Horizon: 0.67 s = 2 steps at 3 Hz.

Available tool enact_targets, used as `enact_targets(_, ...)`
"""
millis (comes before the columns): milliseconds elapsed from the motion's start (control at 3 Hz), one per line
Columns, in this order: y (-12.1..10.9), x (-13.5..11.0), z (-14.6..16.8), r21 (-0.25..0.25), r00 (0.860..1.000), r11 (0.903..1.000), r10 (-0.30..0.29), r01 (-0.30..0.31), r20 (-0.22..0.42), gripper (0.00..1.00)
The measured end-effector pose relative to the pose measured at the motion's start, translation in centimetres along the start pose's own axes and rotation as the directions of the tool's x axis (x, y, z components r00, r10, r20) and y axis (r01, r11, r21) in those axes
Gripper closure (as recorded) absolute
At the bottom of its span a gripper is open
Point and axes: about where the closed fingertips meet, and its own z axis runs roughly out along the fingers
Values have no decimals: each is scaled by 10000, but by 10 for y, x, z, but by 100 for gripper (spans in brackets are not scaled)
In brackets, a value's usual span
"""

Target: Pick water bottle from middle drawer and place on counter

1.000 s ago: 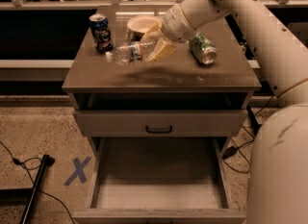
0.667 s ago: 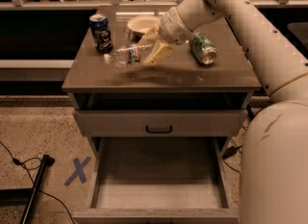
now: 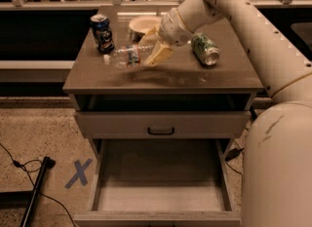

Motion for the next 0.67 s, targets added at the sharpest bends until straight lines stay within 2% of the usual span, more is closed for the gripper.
enact_targets(333,0,0,4,-31,10000,10000,-2,2,25,13)
enact_targets(667,-1,-1,6,-58,10000,10000,-4,5,47,0)
